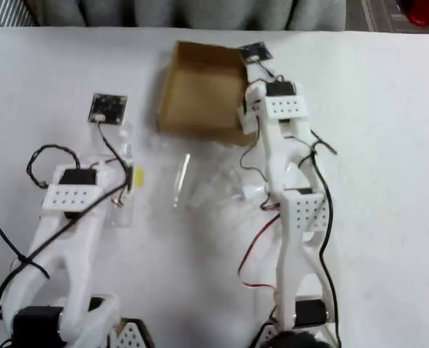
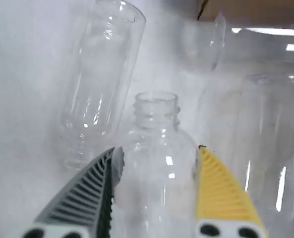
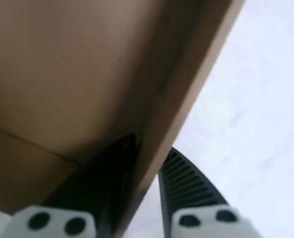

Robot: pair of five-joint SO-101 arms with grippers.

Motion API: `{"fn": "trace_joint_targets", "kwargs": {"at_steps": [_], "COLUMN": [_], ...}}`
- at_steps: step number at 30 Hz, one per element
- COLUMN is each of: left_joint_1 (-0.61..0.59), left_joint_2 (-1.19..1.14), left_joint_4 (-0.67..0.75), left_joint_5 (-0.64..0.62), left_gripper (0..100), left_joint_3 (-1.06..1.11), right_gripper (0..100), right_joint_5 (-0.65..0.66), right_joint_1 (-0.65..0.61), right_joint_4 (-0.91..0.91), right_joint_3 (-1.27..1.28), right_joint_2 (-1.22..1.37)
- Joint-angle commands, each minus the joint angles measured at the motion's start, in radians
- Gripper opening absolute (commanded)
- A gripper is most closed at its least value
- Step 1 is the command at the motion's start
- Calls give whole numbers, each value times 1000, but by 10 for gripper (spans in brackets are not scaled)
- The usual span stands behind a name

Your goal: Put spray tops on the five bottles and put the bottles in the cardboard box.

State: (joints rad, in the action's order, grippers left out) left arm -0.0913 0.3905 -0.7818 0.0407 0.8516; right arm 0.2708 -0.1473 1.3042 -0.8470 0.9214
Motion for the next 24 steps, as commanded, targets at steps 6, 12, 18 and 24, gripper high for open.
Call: {"fn": "trace_joint_targets", "kwargs": {"at_steps": [6,12,18,24], "left_joint_1": [-12,-13,-15,-15], "left_joint_2": [56,53,53,54], "left_joint_4": [32,32,32,32], "left_joint_5": [6,6,6,6], "left_gripper": [24,24,24,24], "left_joint_3": [12,11,11,11], "right_gripper": [17,17,17,17], "right_joint_5": [178,78,-107,-180], "right_joint_1": [-30,-42,-41,-39], "right_joint_4": [262,338,386,414], "right_joint_3": [-178,-190,-190,-181], "right_joint_2": [-8,-10,-7,-13]}}
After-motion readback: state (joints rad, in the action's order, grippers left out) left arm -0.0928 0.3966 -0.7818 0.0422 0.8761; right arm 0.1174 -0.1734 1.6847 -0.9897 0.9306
